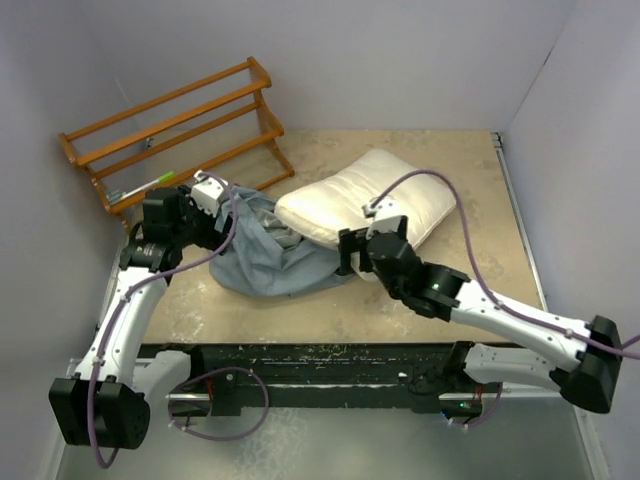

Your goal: Remove the pillowcase from the pillow

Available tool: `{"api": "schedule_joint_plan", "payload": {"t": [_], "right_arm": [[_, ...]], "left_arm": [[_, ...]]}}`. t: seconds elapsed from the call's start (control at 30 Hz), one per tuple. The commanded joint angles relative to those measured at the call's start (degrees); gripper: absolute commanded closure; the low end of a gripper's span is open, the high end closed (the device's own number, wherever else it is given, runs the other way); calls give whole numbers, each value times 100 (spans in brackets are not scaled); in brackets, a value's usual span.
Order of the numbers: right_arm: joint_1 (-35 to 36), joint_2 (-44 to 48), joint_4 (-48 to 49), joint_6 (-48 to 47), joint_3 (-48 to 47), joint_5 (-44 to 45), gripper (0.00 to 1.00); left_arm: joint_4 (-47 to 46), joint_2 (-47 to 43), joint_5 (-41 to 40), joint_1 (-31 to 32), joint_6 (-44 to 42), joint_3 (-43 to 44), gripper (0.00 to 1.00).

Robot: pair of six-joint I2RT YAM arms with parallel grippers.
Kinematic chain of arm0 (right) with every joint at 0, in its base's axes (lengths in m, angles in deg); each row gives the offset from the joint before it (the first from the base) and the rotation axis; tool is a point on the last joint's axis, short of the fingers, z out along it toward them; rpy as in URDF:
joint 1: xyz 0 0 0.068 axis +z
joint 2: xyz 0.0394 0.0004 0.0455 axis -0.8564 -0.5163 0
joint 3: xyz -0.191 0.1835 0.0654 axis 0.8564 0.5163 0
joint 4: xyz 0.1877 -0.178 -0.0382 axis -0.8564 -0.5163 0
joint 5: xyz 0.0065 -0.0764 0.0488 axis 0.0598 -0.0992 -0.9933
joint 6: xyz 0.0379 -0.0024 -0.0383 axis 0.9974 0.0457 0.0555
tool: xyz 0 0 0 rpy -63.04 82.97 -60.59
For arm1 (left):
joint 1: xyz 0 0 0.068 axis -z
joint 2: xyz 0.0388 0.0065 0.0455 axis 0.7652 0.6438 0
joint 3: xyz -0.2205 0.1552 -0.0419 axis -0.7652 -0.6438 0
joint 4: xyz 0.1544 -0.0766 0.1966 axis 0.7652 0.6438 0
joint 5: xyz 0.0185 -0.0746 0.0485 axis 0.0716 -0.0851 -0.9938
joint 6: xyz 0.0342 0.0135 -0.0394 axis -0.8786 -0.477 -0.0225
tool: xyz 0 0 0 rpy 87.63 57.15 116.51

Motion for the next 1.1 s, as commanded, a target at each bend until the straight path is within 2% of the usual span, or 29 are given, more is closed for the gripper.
{"api": "schedule_joint_plan", "payload": {"t": [0.0, 0.17, 0.27, 0.37, 0.47, 0.5, 0.57, 0.67, 0.73, 0.83, 0.97, 1.07], "right_arm": [[-75, 700, 158, 1231, 48, 1290, 0], [-79, 569, -646, 1629, 185, 1737, 0], [-74, 452, -850, 1581, 198, 1267, 0], [-98, 564, -501, 1699, 259, -114, 0], [-369, 1068, 618, 1751, 690, -2222, 0], [-501, 1220, 879, 1869, 790, -2575, 0], [-1077, 1425, 1062, 2201, 887, -3233, 0], [-2338, 1423, 1096, 2377, 908, -3957, 0], [-2674, 1221, 781, 2099, 663, -3637, 0], [-2702, 851, 52, 1709, 162, -2685, 0], [-2702, 714, -957, 1918, -192, 305, 0], [-2702, 1224, -476, 1973, 447, 1762, 0]], "left_arm": [[-1653, -392, -374, -26, 305, -840, 1], [-2392, -492, -620, -30, 170, -1520, 1], [-2516, -563, -696, -30, 333, -1669, 1], [-2740, -674, -673, -33, 373, -1875, 1], [-2952, -714, -672, -37, 513, -2042, 1], [-3009, -725, -667, -32, 562, -2081, 1], [-3087, -763, -661, -38, 642, -2123, 1], [-3118, -783, -656, -39, 679, -2087, 1], [-3030, -742, -656, -39, 693, -2008, 1], [-2850, -648, -730, -47, 787, -1901, 1], [-3088, -714, -776, -65, 853, -2150, 1], [-3458, -749, -826, -73, 1006, -2443, 1]]}}
